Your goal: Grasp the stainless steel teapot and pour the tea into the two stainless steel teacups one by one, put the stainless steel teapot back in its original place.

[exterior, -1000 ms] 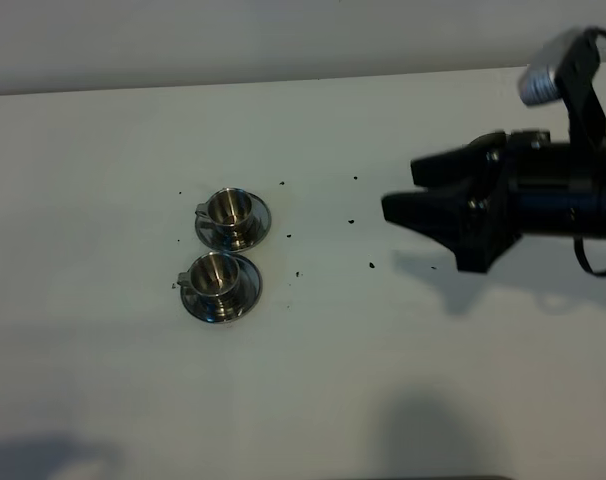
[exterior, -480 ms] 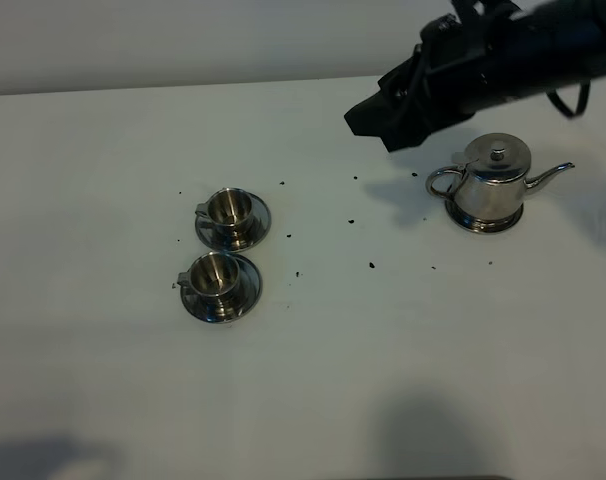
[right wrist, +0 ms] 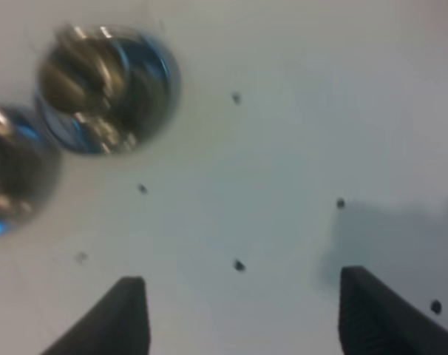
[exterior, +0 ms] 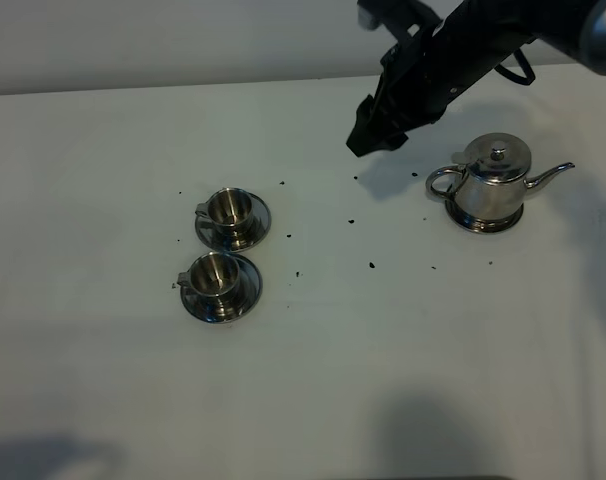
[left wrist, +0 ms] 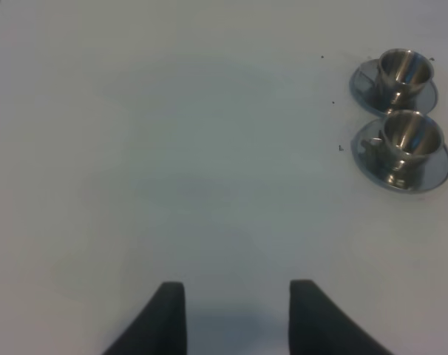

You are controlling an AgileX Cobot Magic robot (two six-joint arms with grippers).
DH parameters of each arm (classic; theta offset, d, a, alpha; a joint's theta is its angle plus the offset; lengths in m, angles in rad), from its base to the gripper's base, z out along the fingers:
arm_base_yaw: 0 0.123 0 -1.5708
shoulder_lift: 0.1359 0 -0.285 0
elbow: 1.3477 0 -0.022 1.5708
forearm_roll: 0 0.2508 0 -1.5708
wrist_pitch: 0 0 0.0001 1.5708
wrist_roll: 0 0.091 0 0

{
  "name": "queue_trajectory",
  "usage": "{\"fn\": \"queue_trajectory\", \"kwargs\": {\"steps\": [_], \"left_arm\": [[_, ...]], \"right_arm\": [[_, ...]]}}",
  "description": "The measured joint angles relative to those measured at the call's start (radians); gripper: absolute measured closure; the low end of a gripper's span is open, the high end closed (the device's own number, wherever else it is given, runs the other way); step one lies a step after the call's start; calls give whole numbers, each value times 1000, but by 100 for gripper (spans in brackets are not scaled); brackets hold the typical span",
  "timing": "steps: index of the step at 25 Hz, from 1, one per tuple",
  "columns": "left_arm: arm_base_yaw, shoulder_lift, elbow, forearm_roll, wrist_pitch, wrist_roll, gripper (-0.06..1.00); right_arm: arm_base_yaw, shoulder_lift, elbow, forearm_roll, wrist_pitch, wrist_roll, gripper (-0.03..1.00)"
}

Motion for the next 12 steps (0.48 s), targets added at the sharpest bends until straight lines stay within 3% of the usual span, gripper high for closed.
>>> {"fn": "queue_trajectory", "kwargs": {"steps": [5, 12], "left_arm": [[0, 1, 0, 0, 0, 0, 58], [0, 1, 0, 0, 0, 0, 58]], "right_arm": [[5, 71, -60, -116, 63, 18, 42], [24, 105, -64, -232, 74, 27, 42]]}}
